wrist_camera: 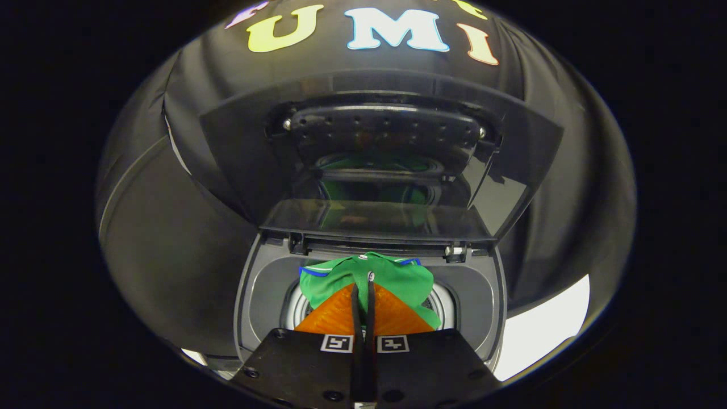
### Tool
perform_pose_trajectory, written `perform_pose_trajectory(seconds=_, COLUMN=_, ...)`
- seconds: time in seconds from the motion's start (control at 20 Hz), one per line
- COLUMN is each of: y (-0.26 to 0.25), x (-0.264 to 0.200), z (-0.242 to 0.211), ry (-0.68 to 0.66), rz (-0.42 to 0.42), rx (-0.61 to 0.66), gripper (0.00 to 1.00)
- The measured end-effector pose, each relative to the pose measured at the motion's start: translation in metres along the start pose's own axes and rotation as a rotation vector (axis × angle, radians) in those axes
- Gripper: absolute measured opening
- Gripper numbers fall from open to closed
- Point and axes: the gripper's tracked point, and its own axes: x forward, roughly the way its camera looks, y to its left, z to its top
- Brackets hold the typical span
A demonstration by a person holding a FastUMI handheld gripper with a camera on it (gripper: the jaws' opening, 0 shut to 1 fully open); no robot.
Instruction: Put the clothes into the washing machine and then close the washing machine lid.
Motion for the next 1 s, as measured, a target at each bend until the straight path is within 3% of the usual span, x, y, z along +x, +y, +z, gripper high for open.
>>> perform_pose_trajectory(seconds=0.5, y=-0.003, x=0.051, z=-0.033, ry=0.064, rz=-0.04, rx=-0.02, gripper=0.01)
perform_pose_trajectory(seconds=0.85, y=-0.009, x=0.062, z=-0.044, ry=0.09, rz=-0.056, rx=0.002, gripper=0.01)
perform_pose_trajectory(seconds=1.0, y=0.001, x=0.062, z=-0.048, ry=0.108, rz=-0.005, rx=0.036, gripper=0.04)
